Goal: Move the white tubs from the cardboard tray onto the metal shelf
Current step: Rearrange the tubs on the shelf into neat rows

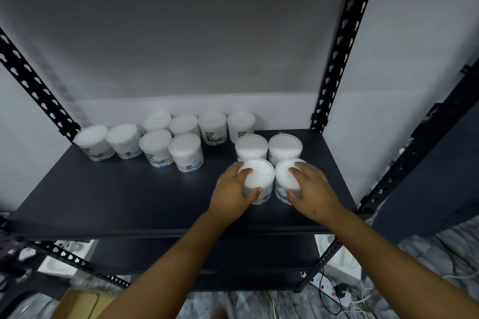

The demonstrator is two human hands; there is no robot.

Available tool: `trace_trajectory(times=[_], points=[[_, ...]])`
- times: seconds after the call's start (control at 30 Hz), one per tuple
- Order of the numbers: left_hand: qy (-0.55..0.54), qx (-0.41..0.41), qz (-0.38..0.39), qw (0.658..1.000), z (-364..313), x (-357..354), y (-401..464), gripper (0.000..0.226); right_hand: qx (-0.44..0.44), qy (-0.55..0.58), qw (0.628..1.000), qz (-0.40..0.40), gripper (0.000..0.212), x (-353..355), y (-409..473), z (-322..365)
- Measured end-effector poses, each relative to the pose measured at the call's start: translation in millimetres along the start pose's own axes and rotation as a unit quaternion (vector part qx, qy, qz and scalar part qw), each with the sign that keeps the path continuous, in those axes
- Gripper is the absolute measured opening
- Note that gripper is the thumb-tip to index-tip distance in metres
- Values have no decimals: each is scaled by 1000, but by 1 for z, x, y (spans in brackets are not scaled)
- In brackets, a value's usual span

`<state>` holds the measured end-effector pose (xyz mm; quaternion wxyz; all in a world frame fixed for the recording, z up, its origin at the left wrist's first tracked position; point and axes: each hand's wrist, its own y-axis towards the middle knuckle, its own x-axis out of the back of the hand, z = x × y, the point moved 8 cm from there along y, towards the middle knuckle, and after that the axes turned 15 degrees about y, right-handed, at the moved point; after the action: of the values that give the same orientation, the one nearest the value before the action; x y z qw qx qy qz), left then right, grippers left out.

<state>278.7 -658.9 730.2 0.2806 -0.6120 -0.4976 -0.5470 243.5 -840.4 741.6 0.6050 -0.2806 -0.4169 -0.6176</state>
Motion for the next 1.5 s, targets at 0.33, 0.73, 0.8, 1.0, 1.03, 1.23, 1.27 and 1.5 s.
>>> trace_trajectory(times=[0.33,0.73,0.8,1.0,1.03,1.23,1.27,1.5], points=[[-24,-2,30,999,4,-3,0,59,-13,24,999,24,57,-3,1,-1],[-9,-4,8,1000,7,0,-2,65,8,20,1000,4,72,-3,1,9],[17,-6,17,1000,11,2,-2,68,12,13,1000,6,82,-7,5,12],[70,17,42,996,41,10,2,74,-4,22,999,27,92,-21,25,29],[71,21,45,996,47,12,2,74,-5,23,999,30,93,-25,30,34],[67,42,34,996,97,33,8,75,10,18,999,38,88,-45,65,80],[64,43,30,997,106,38,9,75,13,23,999,37,91,-48,72,90],[57,67,22,996,184,64,18,99,38,13,998,43,77,-86,115,154]])
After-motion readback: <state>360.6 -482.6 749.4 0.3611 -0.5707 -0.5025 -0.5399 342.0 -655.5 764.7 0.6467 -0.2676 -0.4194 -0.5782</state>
